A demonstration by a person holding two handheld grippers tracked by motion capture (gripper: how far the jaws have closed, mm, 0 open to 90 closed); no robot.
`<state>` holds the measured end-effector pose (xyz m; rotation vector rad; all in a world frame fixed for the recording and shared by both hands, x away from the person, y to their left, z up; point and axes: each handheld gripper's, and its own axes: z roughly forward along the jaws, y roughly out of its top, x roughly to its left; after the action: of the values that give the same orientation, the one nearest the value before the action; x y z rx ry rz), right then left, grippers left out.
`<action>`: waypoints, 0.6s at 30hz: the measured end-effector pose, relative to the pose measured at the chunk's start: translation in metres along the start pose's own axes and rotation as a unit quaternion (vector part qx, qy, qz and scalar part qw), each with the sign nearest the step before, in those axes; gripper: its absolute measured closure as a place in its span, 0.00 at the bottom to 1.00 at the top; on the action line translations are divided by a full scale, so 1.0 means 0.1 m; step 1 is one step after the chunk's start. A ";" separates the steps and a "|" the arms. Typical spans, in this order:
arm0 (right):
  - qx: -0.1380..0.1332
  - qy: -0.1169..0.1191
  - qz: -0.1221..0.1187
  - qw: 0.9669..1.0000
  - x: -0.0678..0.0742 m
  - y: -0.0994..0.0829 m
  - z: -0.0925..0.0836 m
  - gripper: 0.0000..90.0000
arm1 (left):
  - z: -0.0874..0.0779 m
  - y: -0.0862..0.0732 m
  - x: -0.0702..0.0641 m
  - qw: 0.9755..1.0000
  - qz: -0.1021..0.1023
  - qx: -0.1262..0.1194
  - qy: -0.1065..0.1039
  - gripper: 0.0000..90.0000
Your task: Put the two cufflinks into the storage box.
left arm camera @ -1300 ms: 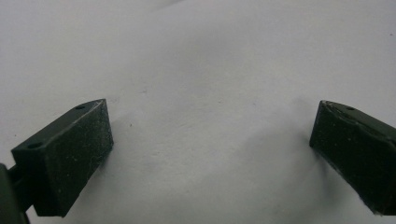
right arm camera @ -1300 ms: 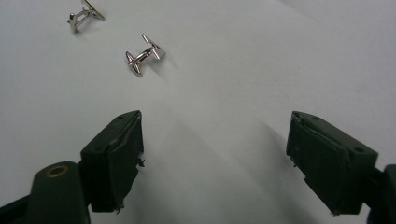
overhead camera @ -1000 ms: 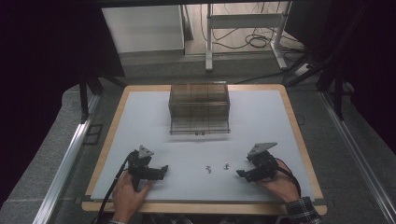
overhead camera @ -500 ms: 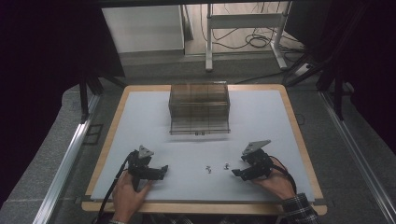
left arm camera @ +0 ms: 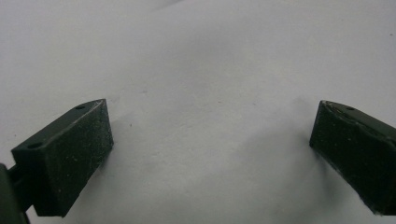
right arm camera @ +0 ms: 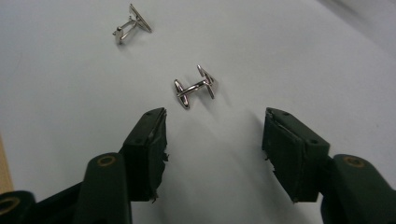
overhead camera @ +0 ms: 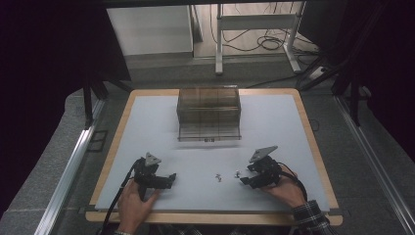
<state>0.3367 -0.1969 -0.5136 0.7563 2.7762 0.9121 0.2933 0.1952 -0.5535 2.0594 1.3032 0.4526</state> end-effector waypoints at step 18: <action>-0.008 0.007 -0.019 1.000 0.00 0.12 0.06 0.79 | 0.00 0.00 0.00 1.000 0.000 0.000 0.000 0.00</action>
<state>0.3439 -0.1851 -0.5114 0.6938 2.7821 0.9355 0.2933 0.1952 -0.5535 2.0592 1.3030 0.4527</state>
